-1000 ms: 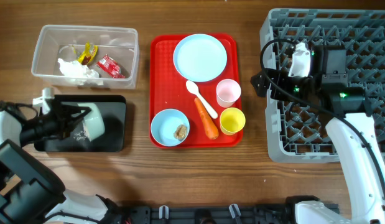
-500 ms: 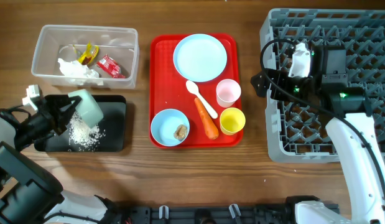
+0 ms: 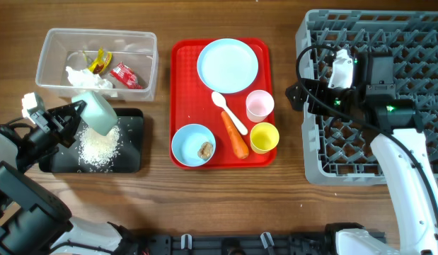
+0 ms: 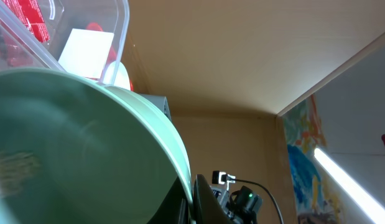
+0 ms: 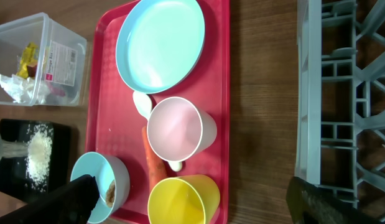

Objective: Sort waste into correct bins and load items into the dishwasher rack
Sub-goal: 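Tip the green bowl over the black tray to pour rice, then place the empty green bowl back on the red tray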

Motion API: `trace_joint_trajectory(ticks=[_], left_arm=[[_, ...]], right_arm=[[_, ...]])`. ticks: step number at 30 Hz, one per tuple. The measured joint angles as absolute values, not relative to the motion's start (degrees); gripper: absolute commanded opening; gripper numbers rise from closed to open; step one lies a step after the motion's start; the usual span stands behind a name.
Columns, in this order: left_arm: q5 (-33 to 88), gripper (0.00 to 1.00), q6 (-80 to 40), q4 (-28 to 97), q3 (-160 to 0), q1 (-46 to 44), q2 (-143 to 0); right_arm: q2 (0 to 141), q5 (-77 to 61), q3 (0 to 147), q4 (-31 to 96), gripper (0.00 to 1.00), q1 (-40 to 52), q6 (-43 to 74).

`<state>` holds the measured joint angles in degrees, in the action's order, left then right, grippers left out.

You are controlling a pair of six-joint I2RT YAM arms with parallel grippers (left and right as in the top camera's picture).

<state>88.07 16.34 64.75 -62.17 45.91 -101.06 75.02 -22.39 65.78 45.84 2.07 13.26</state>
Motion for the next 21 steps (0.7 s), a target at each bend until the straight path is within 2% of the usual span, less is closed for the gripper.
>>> trace_joint_trajectory(ticks=[14,18,21], left_arm=[[88.4,0.04,16.2,67.1,-62.2,44.8,-101.1],[88.4,0.04,17.5,67.1,-62.2,41.1,-101.0],[88.4,0.04,20.2,67.1,-62.3,35.0,-99.8]], right_arm=[[75.0,-20.3,65.8,45.8,1.00,2.1,13.3],[75.0,-20.3,65.8,45.8,1.00,2.1,13.2],[75.0,-20.3,65.8,45.8,0.99,2.1,13.3]])
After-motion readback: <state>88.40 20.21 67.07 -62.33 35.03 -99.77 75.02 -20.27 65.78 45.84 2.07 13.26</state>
